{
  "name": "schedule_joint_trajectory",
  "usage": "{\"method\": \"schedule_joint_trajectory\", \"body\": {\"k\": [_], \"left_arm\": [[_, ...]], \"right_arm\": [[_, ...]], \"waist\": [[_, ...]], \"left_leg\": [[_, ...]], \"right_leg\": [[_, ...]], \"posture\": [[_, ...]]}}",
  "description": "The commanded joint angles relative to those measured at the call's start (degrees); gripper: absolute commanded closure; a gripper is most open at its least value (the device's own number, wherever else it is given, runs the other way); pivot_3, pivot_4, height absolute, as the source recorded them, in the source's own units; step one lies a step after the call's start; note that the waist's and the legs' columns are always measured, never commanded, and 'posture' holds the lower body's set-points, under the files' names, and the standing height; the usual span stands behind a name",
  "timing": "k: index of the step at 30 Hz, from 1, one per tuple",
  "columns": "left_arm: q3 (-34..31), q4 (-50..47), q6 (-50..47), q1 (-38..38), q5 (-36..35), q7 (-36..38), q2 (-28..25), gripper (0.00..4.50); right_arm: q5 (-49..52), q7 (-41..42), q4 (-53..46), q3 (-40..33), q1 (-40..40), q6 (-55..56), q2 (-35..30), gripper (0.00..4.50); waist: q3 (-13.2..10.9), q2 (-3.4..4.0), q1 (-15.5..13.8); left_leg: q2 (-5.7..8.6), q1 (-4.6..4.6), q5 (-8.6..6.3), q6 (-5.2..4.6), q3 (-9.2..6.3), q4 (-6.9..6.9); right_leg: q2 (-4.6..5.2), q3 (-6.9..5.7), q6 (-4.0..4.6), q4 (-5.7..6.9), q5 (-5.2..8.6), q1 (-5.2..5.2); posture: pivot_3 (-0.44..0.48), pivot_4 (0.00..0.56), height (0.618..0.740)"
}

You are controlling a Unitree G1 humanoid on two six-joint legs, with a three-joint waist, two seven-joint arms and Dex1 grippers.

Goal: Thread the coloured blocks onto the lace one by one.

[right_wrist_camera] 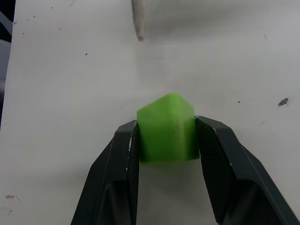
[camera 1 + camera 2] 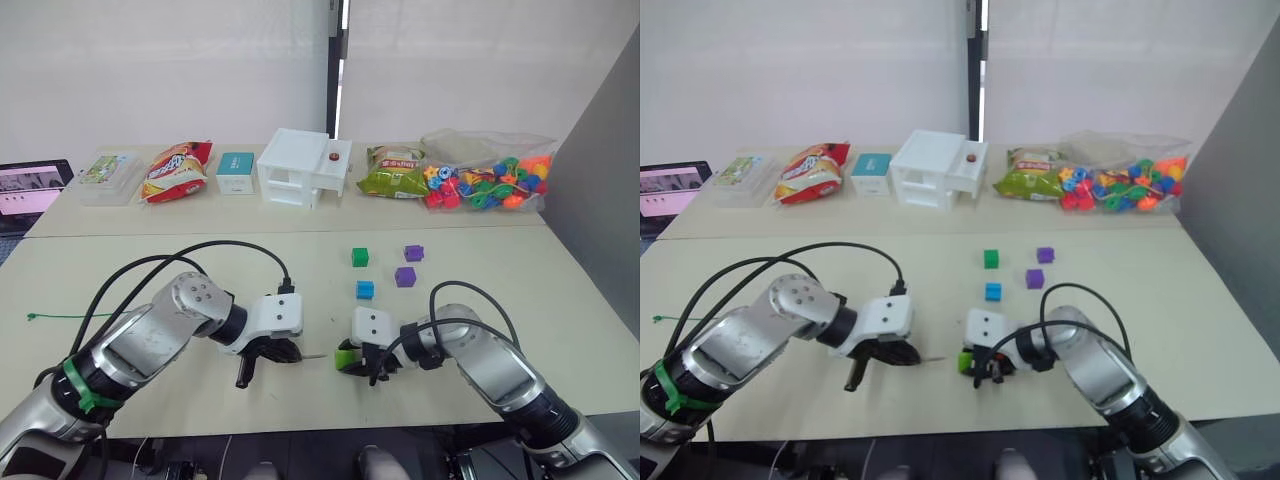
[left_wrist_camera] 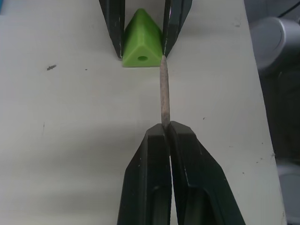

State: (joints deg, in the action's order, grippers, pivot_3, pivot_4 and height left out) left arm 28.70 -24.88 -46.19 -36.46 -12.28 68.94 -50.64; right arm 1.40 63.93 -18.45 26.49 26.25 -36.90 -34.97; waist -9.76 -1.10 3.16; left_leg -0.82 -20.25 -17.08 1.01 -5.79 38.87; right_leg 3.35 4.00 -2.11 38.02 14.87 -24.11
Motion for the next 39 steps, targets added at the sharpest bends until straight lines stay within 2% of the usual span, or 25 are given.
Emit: {"method": "schedule_joint_trajectory", "body": {"k": [1,6,12,16,26,36,39], "left_arm": [[2.43,0.03,0.1,-1.8,3.56,-0.2,-0.48,4.5],[6.97,0.9,-3.15,-5.06,6.85,0.15,1.04,4.5],[8.21,1.48,-5.74,-7.24,7.11,-0.66,4.45,4.5],[8.7,0.27,-7.09,-7.21,6.48,-0.48,4.89,4.5],[9.28,0.36,-8.71,-7.33,6.01,-1.21,6.82,4.5],[7.06,2.15,-11.04,-6.37,3.43,-4.81,13.15,4.5],[5.52,4.43,-7.37,-3.33,2.84,-6.27,14.98,4.5]], "right_arm": [[0.9,0.4,-0.76,2.34,-1.13,-0.77,0.13,3.21],[1.24,0.56,-1.93,2.29,-1.28,-1.29,-0.38,3.21],[1.36,0.44,-2.39,2.39,-1.05,-1.82,-0.33,3.21],[1.43,0.02,-2.47,2.52,-0.75,-2.23,-0.16,3.21],[1.7,-0.72,-2.86,2.62,-0.39,-3.22,-0.18,3.21],[2.08,-1.54,-3.35,2.52,-0.53,-4.1,-0.37,3.21],[2.23,-1.91,-3.39,2.42,-0.43,-4.38,-0.39,3.21]], "waist": [[0.0,0.0,0.05],[0.0,0.0,-0.21],[0.0,-0.01,-0.35],[0.0,-0.01,-0.37],[0.0,-0.01,-0.43],[0.0,-0.01,-0.47],[0.01,-0.01,-0.51]], "left_leg": [[0.0,0.0,0.0,0.0,0.0,-0.01],[0.0,-0.02,0.0,0.0,-0.01,0.01],[0.01,-0.03,0.0,0.0,-0.01,0.03],[0.01,-0.03,0.0,0.0,-0.01,0.02],[0.01,-0.03,0.0,0.0,-0.01,0.03],[0.01,-0.03,0.0,0.0,-0.01,0.05],[0.02,-0.02,0.0,0.0,-0.01,0.07]], "right_leg": [[0.0,0.0,0.0,0.0,0.0,-0.01],[0.0,-0.01,0.0,0.0,0.0,0.0],[0.0,0.0,0.0,-0.01,0.0,0.0],[0.0,0.0,0.0,0.0,0.0,-0.01],[0.01,0.0,0.0,0.0,0.0,0.0],[0.01,0.0,0.0,0.01,0.0,-0.01],[0.03,0.0,0.0,0.0,0.0,0.03]], "posture": [[0.0,0.15,0.74],[0.0,0.15,0.74],[0.0,0.15,0.74],[0.0,0.15,0.74],[0.0,0.15,0.74],[0.0,0.15,0.74],[0.0,0.15,0.74]]}}
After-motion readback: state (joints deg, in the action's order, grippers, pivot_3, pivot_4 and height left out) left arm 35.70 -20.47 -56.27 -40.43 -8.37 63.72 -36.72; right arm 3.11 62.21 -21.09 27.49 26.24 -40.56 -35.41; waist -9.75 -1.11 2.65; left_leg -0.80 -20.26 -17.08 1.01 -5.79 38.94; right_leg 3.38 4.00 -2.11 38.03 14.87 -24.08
